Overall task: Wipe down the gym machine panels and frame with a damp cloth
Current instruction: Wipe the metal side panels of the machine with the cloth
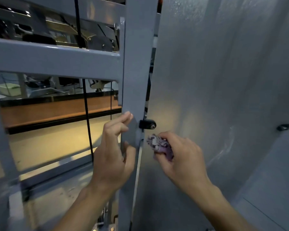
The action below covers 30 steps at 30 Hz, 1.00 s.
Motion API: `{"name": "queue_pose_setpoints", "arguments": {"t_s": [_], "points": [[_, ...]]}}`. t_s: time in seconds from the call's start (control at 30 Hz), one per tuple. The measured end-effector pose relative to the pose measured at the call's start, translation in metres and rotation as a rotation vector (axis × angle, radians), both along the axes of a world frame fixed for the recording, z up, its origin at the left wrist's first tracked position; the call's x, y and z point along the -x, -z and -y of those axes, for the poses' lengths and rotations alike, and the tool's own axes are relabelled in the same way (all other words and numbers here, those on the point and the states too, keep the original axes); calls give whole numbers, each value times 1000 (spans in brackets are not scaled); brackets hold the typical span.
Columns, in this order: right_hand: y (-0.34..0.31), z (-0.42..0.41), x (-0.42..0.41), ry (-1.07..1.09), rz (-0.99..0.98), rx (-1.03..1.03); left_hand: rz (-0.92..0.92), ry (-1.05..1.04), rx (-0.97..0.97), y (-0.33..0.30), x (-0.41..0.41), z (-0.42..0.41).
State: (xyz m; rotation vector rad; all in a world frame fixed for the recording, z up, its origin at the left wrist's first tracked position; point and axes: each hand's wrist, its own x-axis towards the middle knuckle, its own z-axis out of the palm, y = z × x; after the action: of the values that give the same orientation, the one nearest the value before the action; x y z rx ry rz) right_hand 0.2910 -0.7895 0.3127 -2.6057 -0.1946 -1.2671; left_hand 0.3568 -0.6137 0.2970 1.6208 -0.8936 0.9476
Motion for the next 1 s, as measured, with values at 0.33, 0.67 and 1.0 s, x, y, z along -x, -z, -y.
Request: {"name": "queue_pose_setpoints", "arguments": {"t_s": [0.33,0.67,1.0], "points": [[19,1,-10,-271,-199,-468,-106,-235,-126,-6,28,11],[16,4,7,-812,-528,-1001,-792,-126,5,1,92,27],[31,5,-7,-895,-571,-1216,-659,-413,41,-29,82,19]]}}
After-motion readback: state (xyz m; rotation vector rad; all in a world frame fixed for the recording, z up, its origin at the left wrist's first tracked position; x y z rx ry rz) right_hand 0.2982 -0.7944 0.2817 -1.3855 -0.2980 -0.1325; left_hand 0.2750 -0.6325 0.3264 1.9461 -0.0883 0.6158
